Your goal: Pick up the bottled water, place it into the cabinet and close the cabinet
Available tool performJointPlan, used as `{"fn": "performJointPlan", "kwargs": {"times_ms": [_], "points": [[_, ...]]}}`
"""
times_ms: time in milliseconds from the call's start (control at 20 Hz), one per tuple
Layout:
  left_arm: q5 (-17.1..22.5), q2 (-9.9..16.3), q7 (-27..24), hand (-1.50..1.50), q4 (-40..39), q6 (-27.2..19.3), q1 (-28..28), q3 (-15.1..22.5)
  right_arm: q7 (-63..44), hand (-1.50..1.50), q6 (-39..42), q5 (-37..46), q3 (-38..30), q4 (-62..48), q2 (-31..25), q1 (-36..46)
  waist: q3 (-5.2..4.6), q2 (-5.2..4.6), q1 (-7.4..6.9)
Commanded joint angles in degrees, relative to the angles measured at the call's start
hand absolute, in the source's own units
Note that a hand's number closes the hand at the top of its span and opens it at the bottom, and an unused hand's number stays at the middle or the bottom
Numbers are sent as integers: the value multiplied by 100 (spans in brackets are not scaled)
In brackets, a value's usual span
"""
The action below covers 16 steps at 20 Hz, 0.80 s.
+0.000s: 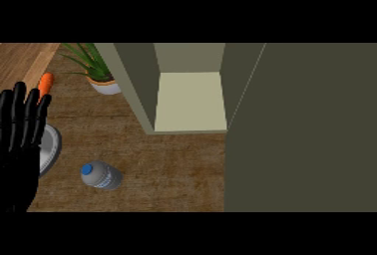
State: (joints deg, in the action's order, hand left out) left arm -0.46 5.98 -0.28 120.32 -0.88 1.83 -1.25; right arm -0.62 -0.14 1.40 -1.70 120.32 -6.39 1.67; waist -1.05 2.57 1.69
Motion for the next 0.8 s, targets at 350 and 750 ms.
{"fn": "performJointPlan", "kwargs": {"times_ms": [350, 750], "points": [[-86, -589, 605, -150, 1126, -1830, 1387, 1013, -644, -150, 760, -968, 586, 917, 75, -1436, 104, -189, -178], [-1124, -597, 177, -150, 2193, -2708, 3104, 2969, -833, -150, 1155, -1665, 312, 2051, -153, -2708, 111, -218, -182]]}}
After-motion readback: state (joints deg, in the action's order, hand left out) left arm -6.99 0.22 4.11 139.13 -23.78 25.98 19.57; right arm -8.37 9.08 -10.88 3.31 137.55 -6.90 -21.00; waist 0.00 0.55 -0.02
